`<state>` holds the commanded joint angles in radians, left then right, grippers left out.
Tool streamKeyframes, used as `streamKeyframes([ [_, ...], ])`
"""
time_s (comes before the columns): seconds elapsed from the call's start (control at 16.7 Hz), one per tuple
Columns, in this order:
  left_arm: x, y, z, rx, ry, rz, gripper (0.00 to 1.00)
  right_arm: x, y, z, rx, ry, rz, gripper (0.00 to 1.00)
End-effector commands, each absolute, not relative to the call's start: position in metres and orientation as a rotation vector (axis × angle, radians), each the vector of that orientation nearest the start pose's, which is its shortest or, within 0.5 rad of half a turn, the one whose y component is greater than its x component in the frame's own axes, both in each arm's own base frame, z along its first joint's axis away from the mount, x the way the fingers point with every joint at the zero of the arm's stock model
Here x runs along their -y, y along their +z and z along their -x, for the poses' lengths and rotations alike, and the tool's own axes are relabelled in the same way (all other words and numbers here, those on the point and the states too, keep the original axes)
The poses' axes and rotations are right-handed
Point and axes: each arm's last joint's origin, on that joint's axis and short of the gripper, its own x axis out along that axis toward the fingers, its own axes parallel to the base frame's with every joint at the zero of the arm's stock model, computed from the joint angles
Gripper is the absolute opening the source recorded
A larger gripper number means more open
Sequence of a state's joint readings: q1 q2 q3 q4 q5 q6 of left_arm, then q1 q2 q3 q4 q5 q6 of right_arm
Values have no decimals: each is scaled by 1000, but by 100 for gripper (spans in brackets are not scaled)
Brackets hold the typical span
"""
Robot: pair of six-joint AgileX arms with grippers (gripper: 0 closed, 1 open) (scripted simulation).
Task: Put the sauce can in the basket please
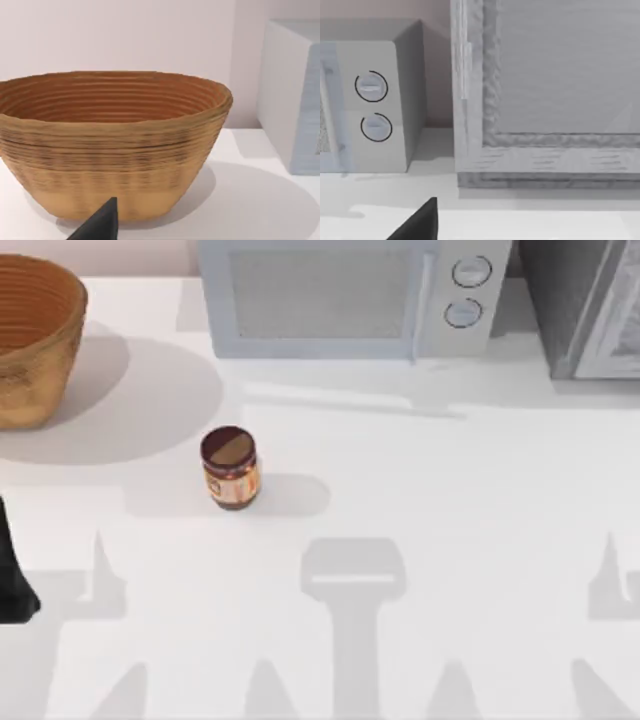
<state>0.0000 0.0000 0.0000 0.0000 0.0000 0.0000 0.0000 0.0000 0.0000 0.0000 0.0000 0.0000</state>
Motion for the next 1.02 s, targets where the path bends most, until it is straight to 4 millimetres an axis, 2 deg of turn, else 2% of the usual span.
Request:
streamKeyframes([
  [0.24,2,163,-107,-2,-23,-2,100,1,160,-106,0,0,0,100],
  [0.42,5,175,-112,-18,-107,-11,100,1,160,-106,0,0,0,100],
  [0.6,9,192,-127,-48,-234,-23,100,1,160,-106,0,0,0,100],
  [0.78,12,207,-153,-84,-391,-33,100,1,160,-106,0,0,0,100],
  [1.02,15,213,-208,-128,-629,-36,100,1,160,-106,0,0,0,100],
])
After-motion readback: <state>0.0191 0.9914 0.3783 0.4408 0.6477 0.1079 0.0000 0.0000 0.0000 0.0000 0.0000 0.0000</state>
